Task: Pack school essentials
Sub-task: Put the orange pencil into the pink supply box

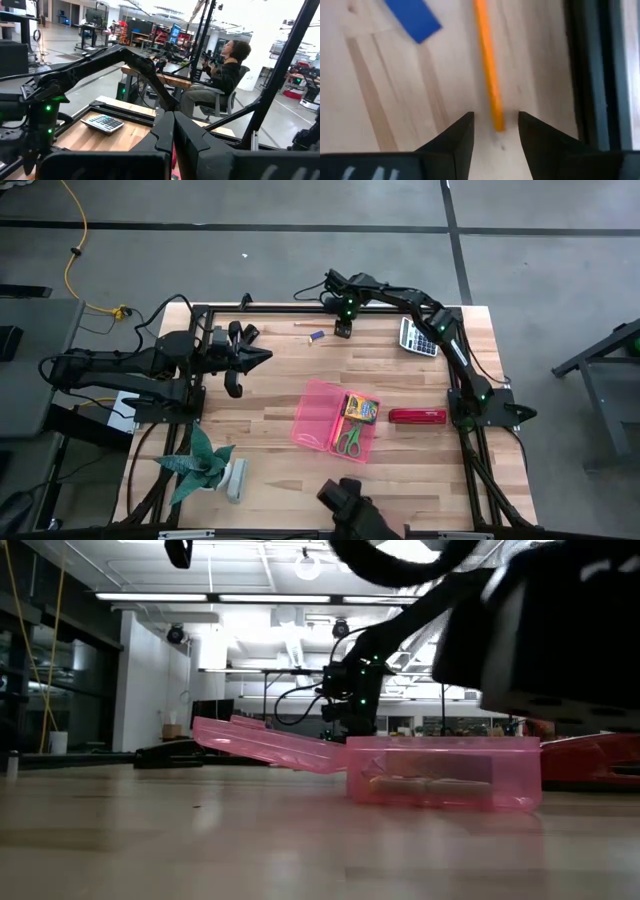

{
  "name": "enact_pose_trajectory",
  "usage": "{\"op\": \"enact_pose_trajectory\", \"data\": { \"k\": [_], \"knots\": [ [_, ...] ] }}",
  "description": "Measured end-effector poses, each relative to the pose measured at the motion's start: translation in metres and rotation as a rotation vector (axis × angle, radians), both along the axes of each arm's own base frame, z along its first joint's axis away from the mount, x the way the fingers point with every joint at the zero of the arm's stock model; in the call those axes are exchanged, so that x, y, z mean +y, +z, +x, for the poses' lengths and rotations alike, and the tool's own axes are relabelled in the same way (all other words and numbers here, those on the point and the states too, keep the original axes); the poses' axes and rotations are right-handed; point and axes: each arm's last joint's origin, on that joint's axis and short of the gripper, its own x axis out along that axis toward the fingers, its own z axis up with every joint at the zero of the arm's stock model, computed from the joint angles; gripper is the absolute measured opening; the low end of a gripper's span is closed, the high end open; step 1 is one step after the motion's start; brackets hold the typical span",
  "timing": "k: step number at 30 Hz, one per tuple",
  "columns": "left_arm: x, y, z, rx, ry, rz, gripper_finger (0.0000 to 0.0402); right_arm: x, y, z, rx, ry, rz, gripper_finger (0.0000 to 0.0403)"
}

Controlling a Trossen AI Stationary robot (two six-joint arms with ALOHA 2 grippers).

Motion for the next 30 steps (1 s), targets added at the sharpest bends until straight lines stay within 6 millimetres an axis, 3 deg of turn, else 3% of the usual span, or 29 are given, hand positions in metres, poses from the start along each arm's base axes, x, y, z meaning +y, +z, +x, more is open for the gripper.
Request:
{"op": "enact_pose_trajectory", "data": {
  "k": [7, 15, 22, 25, 30],
  "knots": [
    [0.000, -0.001, 0.000, 0.008, 0.013, -0.001, 0.0000, 0.009, 0.000, 0.009, 0.014, 0.077, -0.054, 0.0119],
    [0.000, -0.002, 0.000, 0.021, 0.014, -0.003, 0.0000, 0.008, -0.003, 0.006, 0.032, 0.078, -0.027, 0.0011],
    [0.000, -0.005, 0.000, 0.047, 0.014, -0.007, 0.0000, 0.011, 0.000, 0.003, 0.033, 0.110, 0.000, 0.0005],
    [0.000, -0.005, 0.000, 0.047, 0.014, -0.007, 0.0000, 0.012, 0.010, -0.003, 0.017, 0.086, 0.057, 0.0004],
    [0.000, -0.004, -0.001, 0.044, 0.014, -0.006, 0.0000, 0.013, 0.055, -0.015, -0.100, 0.038, 0.110, 0.0002]
  ]
}}
